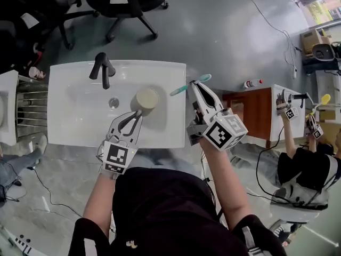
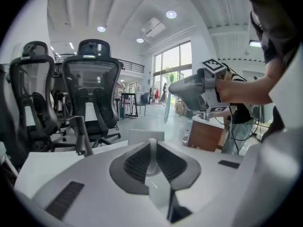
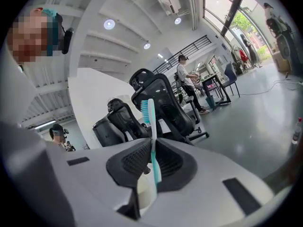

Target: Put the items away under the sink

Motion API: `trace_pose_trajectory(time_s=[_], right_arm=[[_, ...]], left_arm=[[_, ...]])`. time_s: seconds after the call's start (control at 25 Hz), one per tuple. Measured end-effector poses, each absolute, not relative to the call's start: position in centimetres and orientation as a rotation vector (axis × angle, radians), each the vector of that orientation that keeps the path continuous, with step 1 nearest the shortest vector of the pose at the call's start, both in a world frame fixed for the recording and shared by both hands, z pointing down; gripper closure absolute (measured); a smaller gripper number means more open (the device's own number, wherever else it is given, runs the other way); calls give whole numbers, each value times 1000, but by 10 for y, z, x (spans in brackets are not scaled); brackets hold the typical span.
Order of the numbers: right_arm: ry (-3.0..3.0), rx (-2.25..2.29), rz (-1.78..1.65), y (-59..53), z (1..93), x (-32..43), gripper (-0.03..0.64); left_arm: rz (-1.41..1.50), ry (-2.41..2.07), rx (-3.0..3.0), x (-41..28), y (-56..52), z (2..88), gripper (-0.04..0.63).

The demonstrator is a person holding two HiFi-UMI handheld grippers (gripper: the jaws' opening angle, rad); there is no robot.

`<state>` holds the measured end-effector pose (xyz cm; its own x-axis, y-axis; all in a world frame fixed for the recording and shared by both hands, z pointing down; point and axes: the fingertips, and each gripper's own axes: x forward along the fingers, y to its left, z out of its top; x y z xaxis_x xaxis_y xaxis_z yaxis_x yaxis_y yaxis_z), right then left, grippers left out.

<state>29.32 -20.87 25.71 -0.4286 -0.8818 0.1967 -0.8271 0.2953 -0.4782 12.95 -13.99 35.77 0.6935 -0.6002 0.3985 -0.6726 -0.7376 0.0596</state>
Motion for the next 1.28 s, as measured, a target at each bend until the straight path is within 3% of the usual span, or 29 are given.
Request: trace_pose_trajectory(time_s=[0.36,0.84,1.28], right_arm=[[2536,-1497,-842,-162,272,255,567],[2510,-1574,-849,-72,281,196,568],[2626,-1525,-874,-11,292,126,568]], left_arm=[[441,-1301,2574,58,-86,323,540],[440,-1341,2595,-28,8,303,540],[400,-1426,2486,-93,87,325,540]])
